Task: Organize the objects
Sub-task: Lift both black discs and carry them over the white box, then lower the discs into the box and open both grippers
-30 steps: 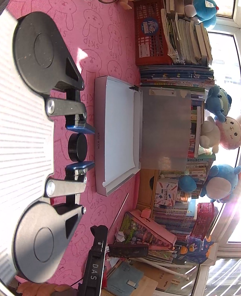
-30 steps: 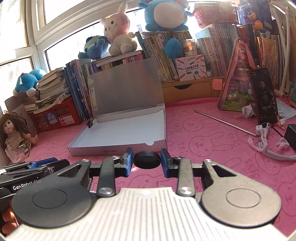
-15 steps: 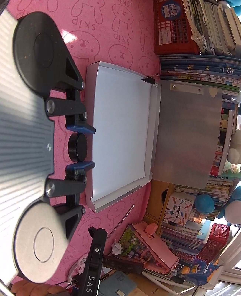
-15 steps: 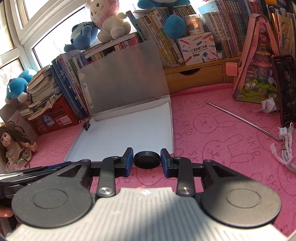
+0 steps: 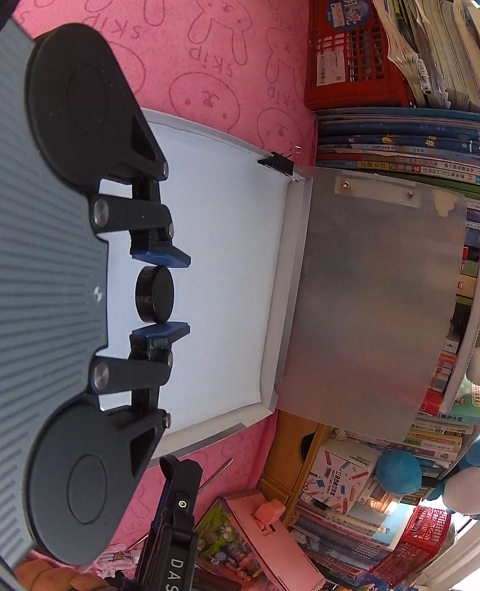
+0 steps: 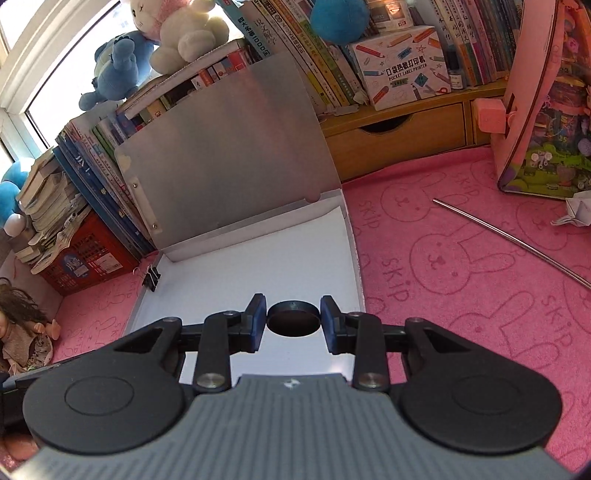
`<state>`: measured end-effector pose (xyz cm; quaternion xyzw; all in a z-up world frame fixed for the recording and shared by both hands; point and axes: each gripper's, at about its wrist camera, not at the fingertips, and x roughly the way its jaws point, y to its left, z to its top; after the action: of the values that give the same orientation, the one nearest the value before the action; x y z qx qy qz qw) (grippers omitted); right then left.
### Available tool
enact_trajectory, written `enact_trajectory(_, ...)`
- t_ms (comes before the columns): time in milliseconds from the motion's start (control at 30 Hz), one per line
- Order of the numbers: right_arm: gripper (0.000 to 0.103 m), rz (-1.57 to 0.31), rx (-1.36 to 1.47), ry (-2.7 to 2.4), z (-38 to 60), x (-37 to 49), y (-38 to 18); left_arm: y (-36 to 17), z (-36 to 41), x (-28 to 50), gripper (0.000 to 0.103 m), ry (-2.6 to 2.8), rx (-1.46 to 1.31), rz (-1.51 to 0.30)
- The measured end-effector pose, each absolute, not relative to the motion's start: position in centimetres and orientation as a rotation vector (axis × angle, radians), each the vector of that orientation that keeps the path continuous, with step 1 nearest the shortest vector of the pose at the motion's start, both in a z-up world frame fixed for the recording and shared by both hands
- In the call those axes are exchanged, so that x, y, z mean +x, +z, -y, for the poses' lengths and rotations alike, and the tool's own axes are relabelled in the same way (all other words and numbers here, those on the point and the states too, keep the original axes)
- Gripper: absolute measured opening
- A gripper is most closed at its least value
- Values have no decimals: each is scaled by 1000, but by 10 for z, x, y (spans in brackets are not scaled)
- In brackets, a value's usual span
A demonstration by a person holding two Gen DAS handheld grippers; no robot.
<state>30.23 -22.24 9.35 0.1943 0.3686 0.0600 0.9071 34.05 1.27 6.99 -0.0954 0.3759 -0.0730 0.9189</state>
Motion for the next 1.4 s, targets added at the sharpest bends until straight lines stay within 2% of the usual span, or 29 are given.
enact_trajectory(633,36,-811,410,85,203,402,62,42,-3,431,37,-75,-121,-765)
enact_trajectory(1033,37,-818,374,84,187,441,43,33,-5,454,38,-79,-64,-739)
enact_trajectory(1133,40,-813,374,78,186,443,40,32,-5,454,39,-75,-58,-729)
enact_trajectory(1200,59,-807,386,75,187,442,39,32,-5,453,42,-74,-48,-724)
enact_trajectory(1300,61,-799,398,78,189,439,38,34,-6,447,56,-67,-34,-707)
enact_trajectory(1400,61,-795,401,77,191,434,41,37,-7,440,60,-57,-27,-704)
